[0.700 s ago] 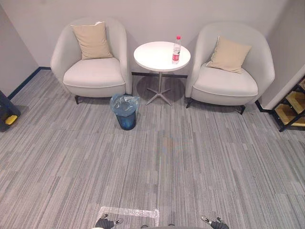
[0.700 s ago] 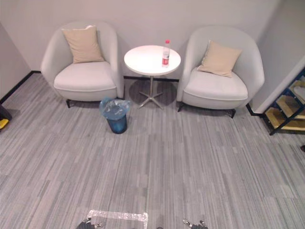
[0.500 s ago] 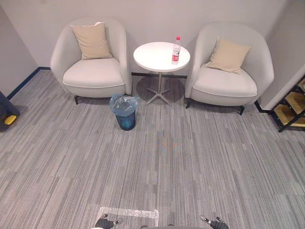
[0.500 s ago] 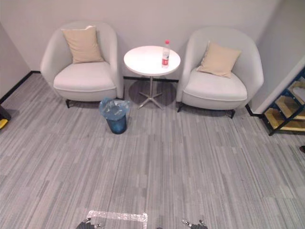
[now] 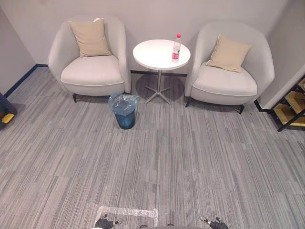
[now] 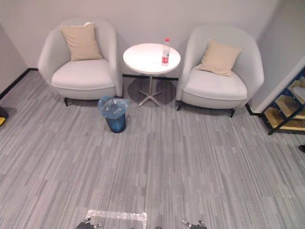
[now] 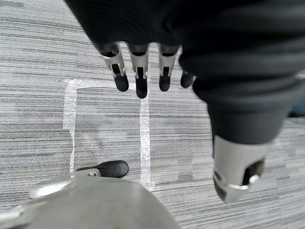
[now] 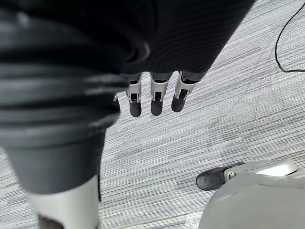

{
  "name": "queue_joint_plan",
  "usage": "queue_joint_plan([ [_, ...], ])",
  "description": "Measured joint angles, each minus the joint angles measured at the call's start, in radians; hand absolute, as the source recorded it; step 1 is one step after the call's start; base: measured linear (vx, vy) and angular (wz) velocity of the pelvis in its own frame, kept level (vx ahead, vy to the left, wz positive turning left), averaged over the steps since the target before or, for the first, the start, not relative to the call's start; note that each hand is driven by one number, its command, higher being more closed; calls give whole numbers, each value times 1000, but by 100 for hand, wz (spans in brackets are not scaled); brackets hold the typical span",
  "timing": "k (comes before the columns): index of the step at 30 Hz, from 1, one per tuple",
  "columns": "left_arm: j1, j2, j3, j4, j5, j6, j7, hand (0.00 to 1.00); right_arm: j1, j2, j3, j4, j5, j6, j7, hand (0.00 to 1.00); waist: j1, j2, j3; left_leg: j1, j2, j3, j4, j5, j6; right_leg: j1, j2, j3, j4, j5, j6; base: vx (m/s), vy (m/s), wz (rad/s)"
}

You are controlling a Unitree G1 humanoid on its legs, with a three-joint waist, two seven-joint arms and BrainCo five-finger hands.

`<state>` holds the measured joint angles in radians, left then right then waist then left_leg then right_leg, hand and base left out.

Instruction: Gather rubbish on tea table into small bin, then transfer packed bag to large trash can.

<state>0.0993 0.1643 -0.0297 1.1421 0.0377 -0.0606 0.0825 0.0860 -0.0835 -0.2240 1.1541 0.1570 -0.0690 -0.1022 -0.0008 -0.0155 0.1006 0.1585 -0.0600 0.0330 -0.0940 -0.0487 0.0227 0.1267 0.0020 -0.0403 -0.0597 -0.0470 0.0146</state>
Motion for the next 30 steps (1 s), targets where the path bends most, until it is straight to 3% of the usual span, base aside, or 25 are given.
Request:
queue_joint_plan([
  [10,-5,1,0,0,-1,1,-3,0,-5,-3,-2,-3,1,0,5,0,0,1,2,-30,12,85,16,-21,-4,-56,13,82,10,17,3,-26,-29,-27],
  [17,-13,5,-10,-4,-5,1,-2,0,-5,-4,-8,-29,2,0,5,0,-10,10,10,-78,37,124,121,-86,-24,-125,16,38,129,-46,-4,17,-44,-14],
  [20,-27,3,-8,-3,-19,2,-2,0,-2,-3,-8,-29,15,-1,5,0,-10,15,14,-113,66,125,243,-158,-55,-124,23,-2,172,-90,-20,73,-95,10],
  [21,-30,6,-2,-4,-21,2,-3,0,-2,-4,-8,-28,22,-2,3,0,-9,12,17,-166,87,143,367,-191,-95,-122,26,-4,182,-113,-34,76,-131,11],
  [23,-42,2,28,-30,-24,2,-3,0,-5,0,-9,-31,43,-4,3,0,-7,7,37,-270,119,160,617,-192,-105,-113,27,2,206,-121,-52,93,-126,-9],
  [24,-38,-15,74,-52,-31,1,-2,0,-5,-5,-10,-45,62,-4,1,0,4,15,67,-343,157,174,814,-188,-116,-87,30,21,241,-146,-69,148,-67,-32],
  [25,-33,-24,98,-52,-41,1,0,0,-6,-7,-10,-56,81,-4,-4,0,6,25,73,-374,182,178,889,-206,-104,-69,29,33,261,-166,-77,173,-50,-32],
  [27,-29,-31,109,-62,-53,1,2,0,1,-8,-10,-73,89,-5,-9,0,3,31,76,-409,199,178,908,-219,-109,-42,19,51,265,-187,-83,209,-4,-24],
  [30,-26,-31,111,-75,-85,-2,2,0,-1,-6,-9,-74,104,-4,-15,0,6,29,77,-470,181,177,761,-216,-98,-12,-19,79,252,-230,-80,263,97,-25],
])
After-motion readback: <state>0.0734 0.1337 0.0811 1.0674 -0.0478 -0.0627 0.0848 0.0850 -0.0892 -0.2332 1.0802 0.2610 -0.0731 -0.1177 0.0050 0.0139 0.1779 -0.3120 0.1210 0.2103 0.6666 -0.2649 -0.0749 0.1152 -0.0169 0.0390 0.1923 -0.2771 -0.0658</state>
